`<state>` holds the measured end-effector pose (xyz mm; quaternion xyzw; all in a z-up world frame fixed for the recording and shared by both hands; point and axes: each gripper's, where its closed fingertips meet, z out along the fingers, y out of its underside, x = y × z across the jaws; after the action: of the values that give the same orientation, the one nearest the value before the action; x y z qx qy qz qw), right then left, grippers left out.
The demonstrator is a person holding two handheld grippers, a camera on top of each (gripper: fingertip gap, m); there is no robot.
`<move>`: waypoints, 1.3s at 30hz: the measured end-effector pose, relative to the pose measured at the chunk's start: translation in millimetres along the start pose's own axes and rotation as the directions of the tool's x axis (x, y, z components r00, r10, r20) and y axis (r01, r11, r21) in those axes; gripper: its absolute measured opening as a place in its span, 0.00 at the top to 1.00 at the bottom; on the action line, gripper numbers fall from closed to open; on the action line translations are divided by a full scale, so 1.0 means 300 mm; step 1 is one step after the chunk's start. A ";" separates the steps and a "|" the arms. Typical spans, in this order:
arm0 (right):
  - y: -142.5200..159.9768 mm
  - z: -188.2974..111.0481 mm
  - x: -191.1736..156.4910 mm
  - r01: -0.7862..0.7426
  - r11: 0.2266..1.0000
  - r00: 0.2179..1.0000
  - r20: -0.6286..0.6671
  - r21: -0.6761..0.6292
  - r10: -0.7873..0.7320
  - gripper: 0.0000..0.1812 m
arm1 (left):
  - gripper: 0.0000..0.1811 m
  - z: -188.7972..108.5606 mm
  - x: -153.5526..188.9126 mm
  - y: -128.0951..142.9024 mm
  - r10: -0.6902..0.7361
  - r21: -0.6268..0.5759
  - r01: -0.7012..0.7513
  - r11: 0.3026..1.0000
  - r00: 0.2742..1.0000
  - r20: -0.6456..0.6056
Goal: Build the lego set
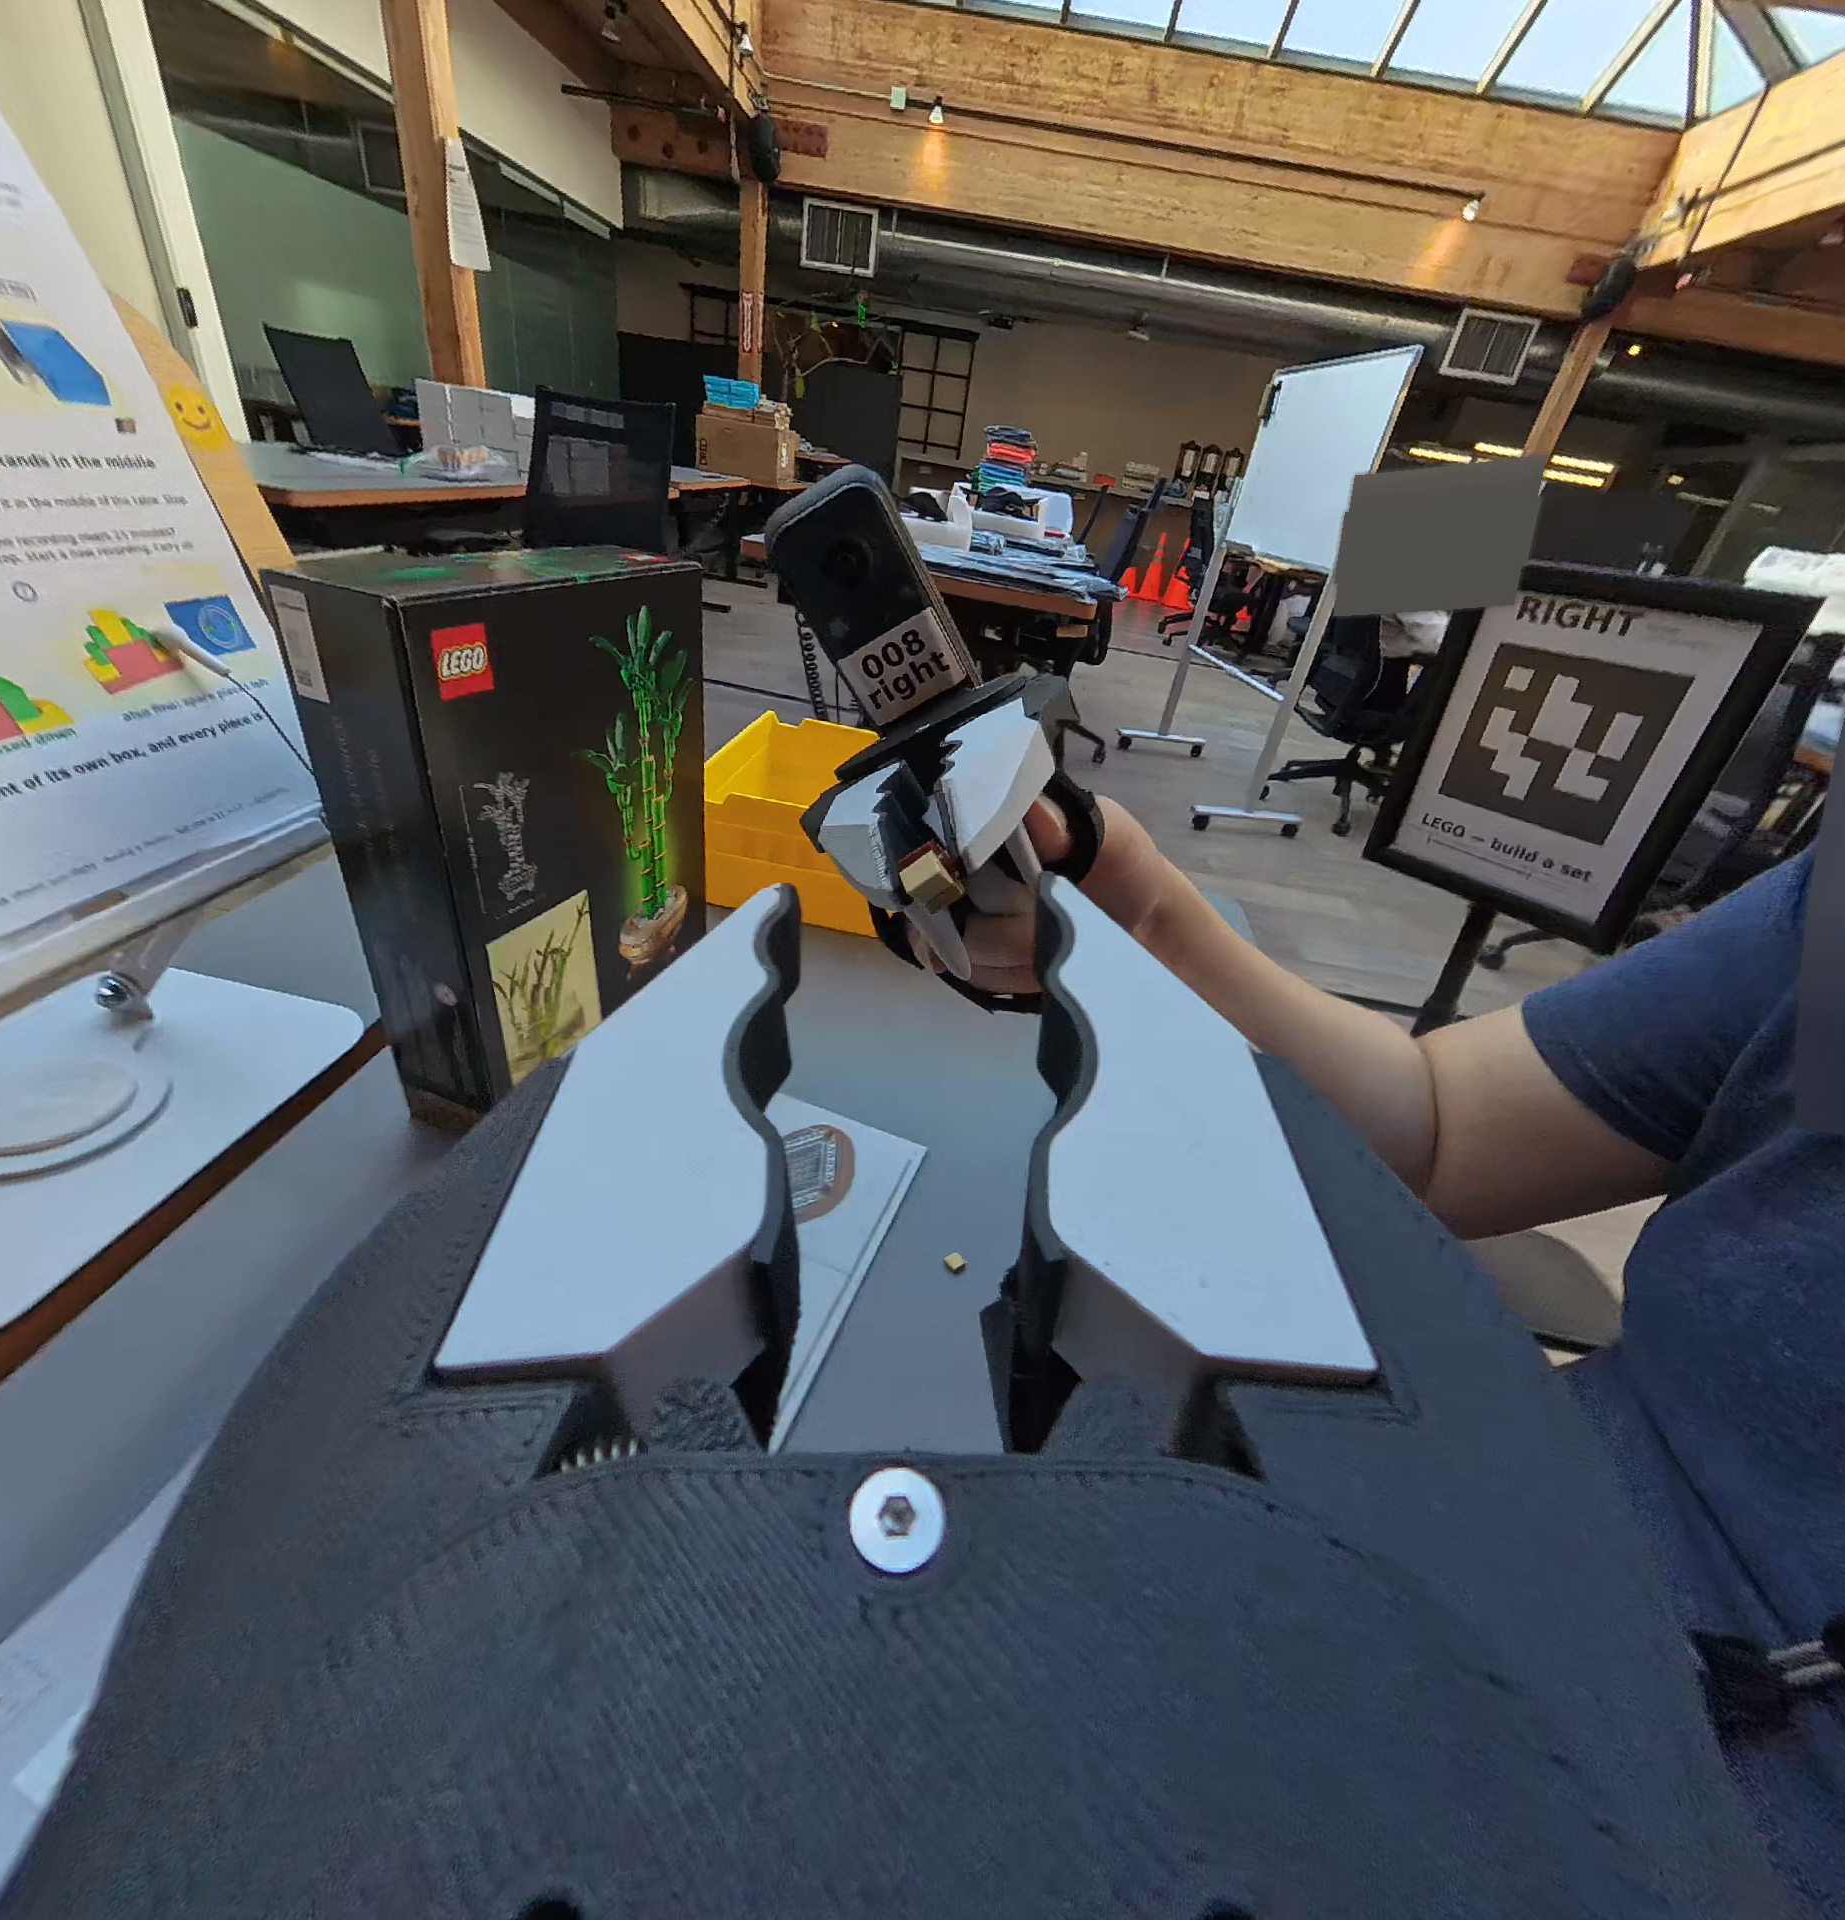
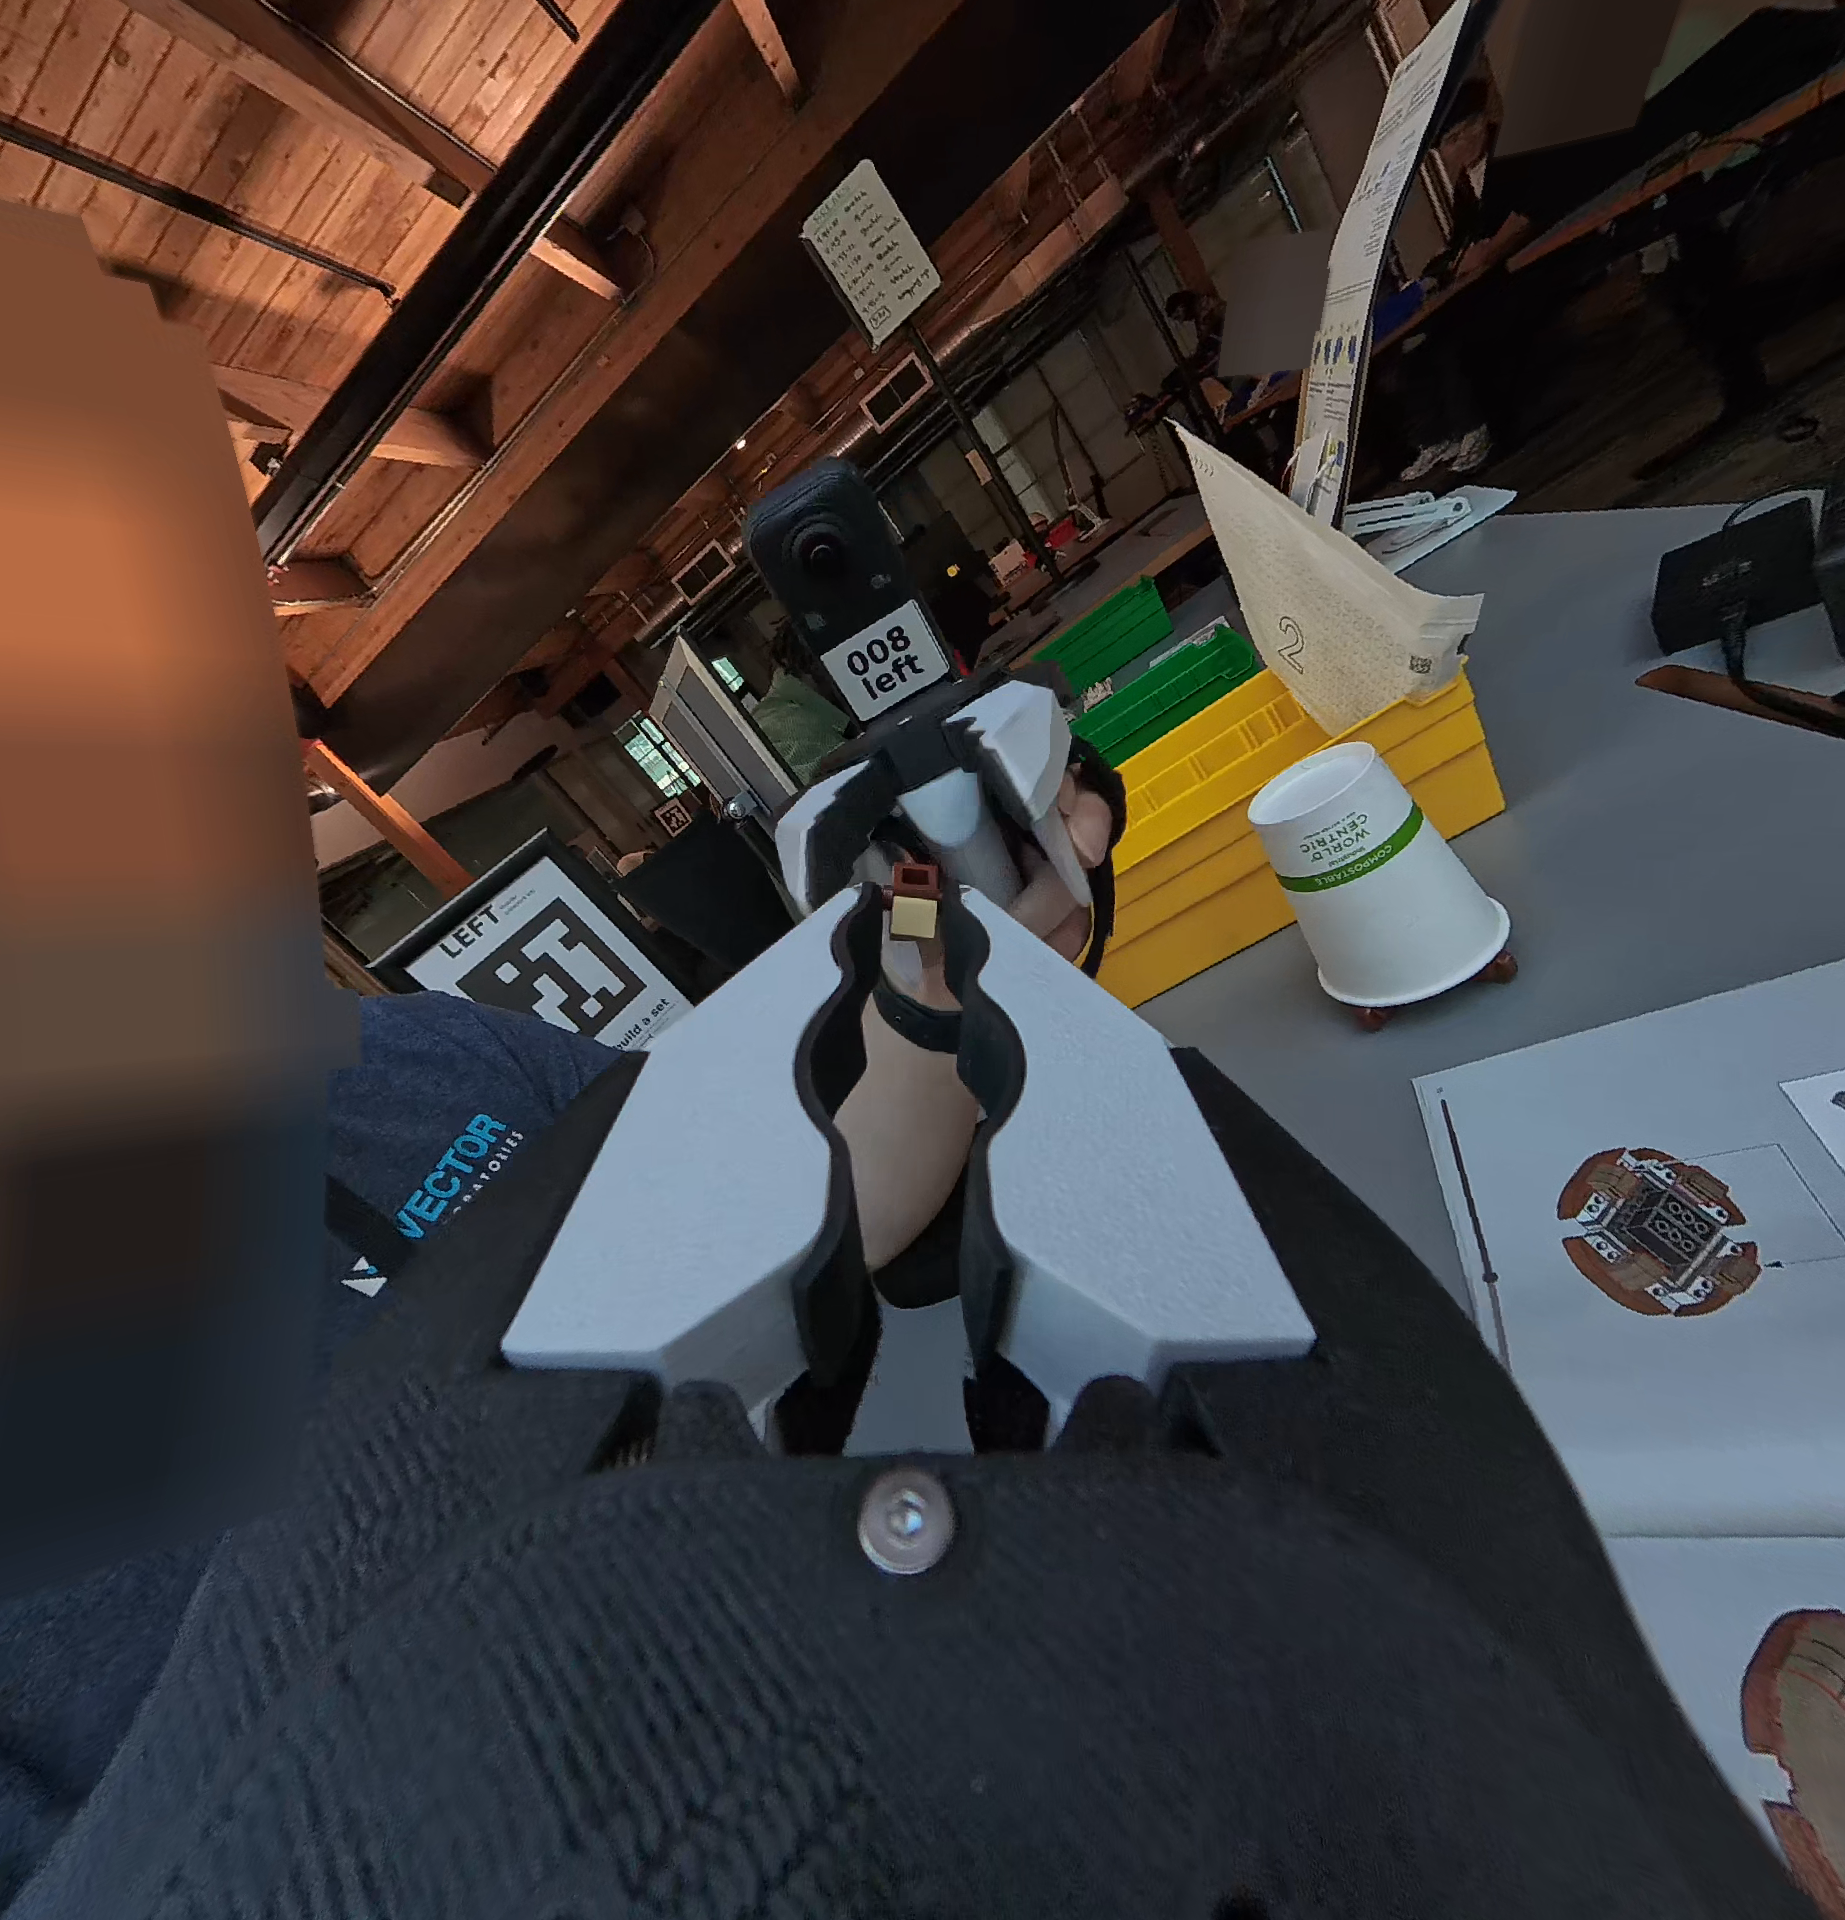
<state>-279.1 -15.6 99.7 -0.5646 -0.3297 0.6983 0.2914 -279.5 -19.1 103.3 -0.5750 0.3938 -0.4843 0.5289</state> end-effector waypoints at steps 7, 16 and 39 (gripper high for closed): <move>0.055 0.002 -0.023 -0.146 0.983 0.988 0.034 -0.108 0.150 0.94 | 0.70 0.010 0.056 0.045 0.426 -0.129 -0.416 0.900 0.902 0.068; 0.126 0.015 -0.035 -0.208 0.953 0.973 0.048 -0.222 0.224 0.94 | 0.91 0.042 0.075 0.123 0.559 -0.209 -0.544 0.813 0.829 0.014; -0.068 0.044 0.003 0.611 0.751 0.512 -0.597 -0.251 -0.617 0.82 | 0.94 0.006 -0.077 -0.025 0.874 -0.485 -0.763 0.428 0.212 0.437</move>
<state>-291.6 -4.2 117.2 -0.6168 -0.3884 0.3080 0.6115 -283.2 4.4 107.5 -0.4444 0.4695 0.1317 0.7515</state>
